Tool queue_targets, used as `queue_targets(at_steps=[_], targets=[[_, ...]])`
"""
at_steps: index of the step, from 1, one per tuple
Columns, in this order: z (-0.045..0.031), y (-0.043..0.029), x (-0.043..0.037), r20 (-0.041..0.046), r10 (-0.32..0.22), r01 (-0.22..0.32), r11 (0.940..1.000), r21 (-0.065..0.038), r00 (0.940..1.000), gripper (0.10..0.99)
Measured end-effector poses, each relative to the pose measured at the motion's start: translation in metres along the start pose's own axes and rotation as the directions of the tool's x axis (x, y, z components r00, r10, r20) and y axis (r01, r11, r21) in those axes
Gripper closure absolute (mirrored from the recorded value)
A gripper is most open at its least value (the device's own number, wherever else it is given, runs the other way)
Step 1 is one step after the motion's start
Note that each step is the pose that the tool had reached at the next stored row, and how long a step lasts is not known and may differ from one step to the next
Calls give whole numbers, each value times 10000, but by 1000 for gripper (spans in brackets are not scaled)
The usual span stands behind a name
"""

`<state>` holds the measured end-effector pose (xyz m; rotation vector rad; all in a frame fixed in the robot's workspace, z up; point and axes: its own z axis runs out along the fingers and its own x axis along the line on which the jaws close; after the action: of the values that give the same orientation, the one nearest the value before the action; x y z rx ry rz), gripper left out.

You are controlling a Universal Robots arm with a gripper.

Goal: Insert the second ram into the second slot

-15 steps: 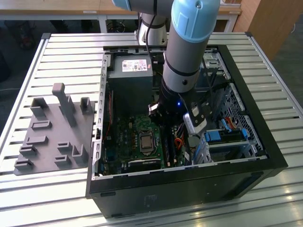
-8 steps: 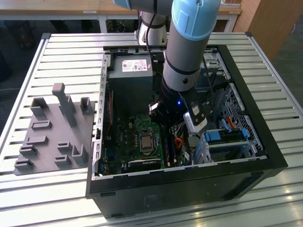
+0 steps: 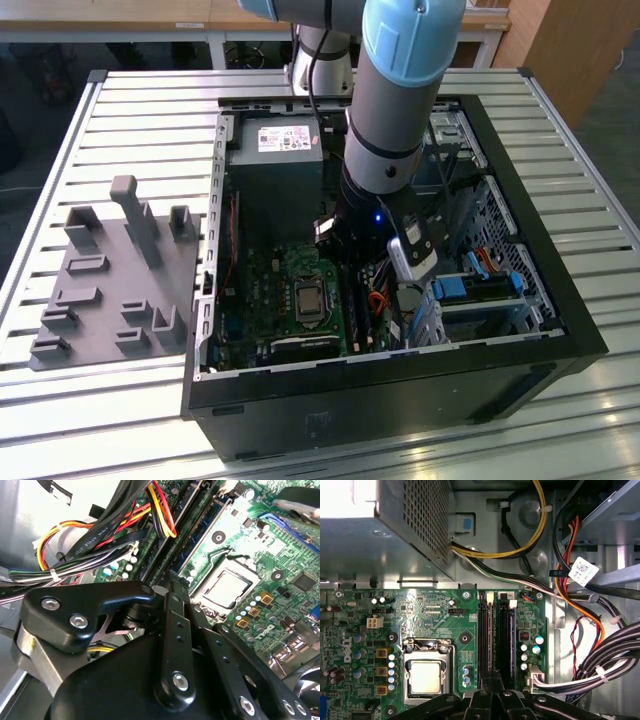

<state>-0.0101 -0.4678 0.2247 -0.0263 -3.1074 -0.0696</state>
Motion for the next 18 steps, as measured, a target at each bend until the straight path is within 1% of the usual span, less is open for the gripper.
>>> queue_targets(at_steps=[12, 16, 18], targets=[[79, -4, -3, -1, 0, 0, 10000, 4, 10000, 980], [113, -6, -4, -8, 1, -1, 10000, 26, 10000, 980], [110, -7, -3, -10, 2, -2, 10000, 35, 10000, 980]])
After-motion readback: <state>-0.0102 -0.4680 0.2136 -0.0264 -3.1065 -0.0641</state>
